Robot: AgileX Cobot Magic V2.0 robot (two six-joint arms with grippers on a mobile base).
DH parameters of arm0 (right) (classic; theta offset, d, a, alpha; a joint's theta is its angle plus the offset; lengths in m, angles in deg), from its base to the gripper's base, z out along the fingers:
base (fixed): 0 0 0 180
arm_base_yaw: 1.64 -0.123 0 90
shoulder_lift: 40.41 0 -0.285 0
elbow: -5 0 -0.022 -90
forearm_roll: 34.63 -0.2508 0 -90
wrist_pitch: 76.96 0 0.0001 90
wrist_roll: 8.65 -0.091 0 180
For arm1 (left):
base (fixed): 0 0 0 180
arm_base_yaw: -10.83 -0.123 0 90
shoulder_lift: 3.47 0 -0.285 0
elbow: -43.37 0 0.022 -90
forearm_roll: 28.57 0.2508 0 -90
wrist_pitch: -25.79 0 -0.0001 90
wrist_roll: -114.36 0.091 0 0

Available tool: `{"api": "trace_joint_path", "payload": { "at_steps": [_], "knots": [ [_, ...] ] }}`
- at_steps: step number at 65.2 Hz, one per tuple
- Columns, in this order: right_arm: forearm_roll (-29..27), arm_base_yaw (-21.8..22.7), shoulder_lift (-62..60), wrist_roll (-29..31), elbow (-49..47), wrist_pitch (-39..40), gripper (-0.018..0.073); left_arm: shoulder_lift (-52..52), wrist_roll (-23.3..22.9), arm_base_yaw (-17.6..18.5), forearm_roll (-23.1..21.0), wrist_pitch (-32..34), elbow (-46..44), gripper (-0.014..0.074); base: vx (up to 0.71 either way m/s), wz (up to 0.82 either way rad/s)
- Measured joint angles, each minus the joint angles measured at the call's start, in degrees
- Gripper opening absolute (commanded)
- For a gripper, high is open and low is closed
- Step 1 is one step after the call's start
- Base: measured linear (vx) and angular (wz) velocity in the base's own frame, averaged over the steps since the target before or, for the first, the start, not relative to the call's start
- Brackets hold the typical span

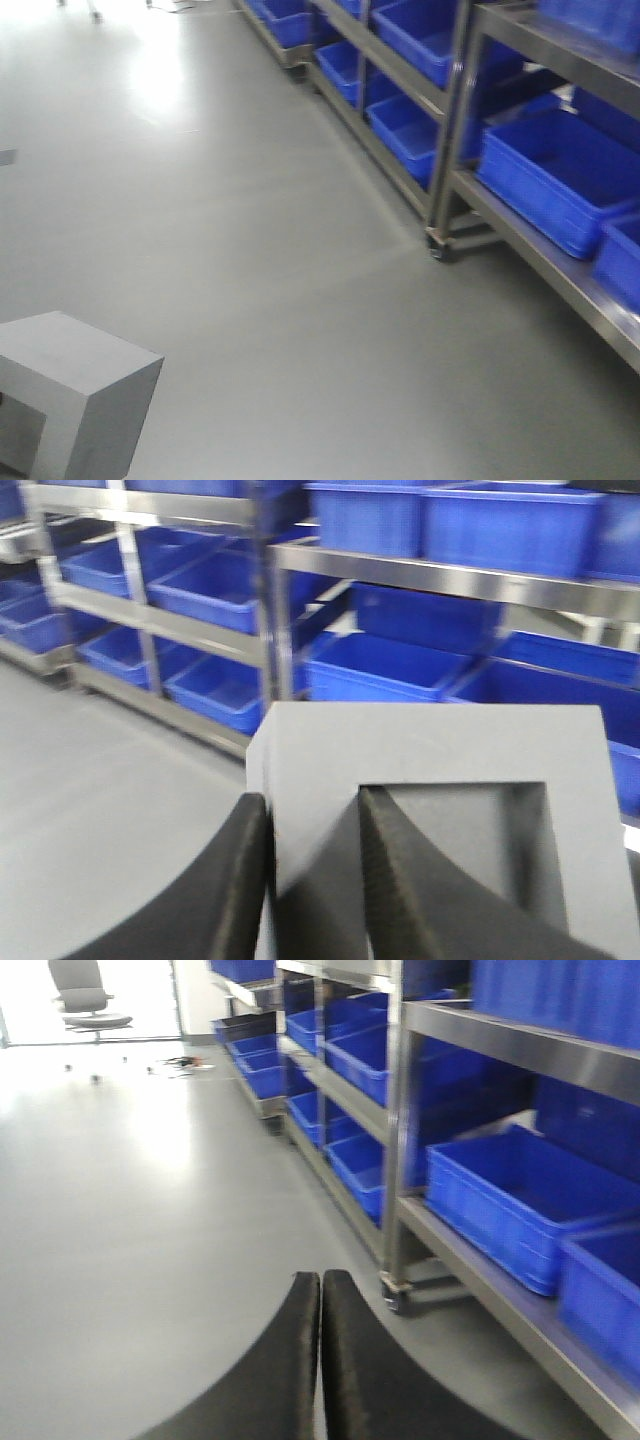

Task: Sort gray base to blue bin
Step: 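Drive down the aisle between blue bin shelves carrying the block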

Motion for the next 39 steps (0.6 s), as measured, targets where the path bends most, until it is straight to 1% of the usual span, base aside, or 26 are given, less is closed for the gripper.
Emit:
{"api": "trace_joint_path", "payload": {
  "at_steps": [11, 21, 30, 39],
  "knots": [
    [0.00, 0.00, 0.00, 0.00, 0.00, 0.00, -0.0009, 0.00, 0.00, 0.00, 0.00, 0.00, 0.00, -0.0006, 0.28, 0.63],
    [0.00, 0.00, 0.00, 0.00, 0.00, 0.00, -0.0009, 0.00, 0.00, 0.00, 0.00, 0.00, 0.00, -0.0006, 0.32, 0.49],
    [0.00, 0.00, 0.00, 0.00, 0.00, 0.00, -0.0009, 0.00, 0.00, 0.00, 0.00, 0.00, 0.00, -0.0006, 0.36, 0.30],
    [0.00, 0.00, 0.00, 0.00, 0.00, 0.00, -0.0009, 0.00, 0.00, 0.00, 0.00, 0.00, 0.00, -0.0006, 0.39, 0.12]
  ]
}}
